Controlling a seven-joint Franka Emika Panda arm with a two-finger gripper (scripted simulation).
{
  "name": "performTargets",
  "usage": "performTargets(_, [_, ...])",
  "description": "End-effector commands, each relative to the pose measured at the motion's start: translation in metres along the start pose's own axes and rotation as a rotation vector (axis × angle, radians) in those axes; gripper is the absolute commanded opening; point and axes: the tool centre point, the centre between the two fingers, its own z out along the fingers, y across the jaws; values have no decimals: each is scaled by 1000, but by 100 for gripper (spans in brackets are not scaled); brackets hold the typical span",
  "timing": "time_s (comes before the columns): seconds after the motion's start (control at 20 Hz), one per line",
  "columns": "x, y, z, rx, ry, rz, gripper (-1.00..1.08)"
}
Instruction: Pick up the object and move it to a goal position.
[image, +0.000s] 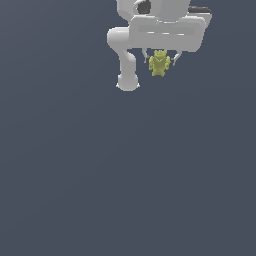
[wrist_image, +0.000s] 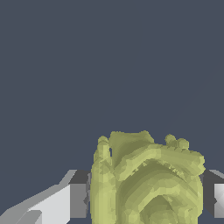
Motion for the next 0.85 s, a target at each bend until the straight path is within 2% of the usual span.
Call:
performTargets(0.0, [-6, -1, -22, 0, -2, 0, -100])
performTargets(0.4, [-16, -5, -68, 0, -2, 0, -100])
performTargets(0.8, [-18, -6, -82, 0, -2, 0, -100])
